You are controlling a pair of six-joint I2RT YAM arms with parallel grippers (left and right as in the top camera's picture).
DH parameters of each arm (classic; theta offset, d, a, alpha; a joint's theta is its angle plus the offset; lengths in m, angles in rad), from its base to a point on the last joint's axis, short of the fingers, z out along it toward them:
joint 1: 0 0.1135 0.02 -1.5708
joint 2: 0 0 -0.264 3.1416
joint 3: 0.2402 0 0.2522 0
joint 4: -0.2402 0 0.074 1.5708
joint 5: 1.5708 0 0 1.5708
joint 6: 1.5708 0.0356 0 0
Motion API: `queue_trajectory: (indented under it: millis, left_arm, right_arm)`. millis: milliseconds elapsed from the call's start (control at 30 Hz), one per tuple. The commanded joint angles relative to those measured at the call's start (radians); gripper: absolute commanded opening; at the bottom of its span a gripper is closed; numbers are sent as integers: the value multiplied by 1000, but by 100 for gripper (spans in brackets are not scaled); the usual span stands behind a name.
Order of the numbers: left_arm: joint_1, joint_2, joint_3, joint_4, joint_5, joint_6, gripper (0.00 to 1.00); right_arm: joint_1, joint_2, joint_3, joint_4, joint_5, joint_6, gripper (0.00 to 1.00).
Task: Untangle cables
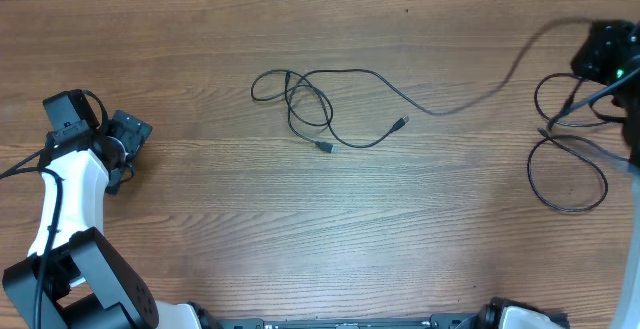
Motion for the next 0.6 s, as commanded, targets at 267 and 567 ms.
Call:
queue_trajectory:
  millis: [267, 567]
  left_arm:
    - [5, 0, 14, -3, -7, -6, 99]
    - [4, 0, 14, -3, -7, -7, 99]
  right_arm:
    - [-137, 413, 17, -119, 9, 103, 7]
    - [-135, 483, 17, -154, -132, 102, 100]
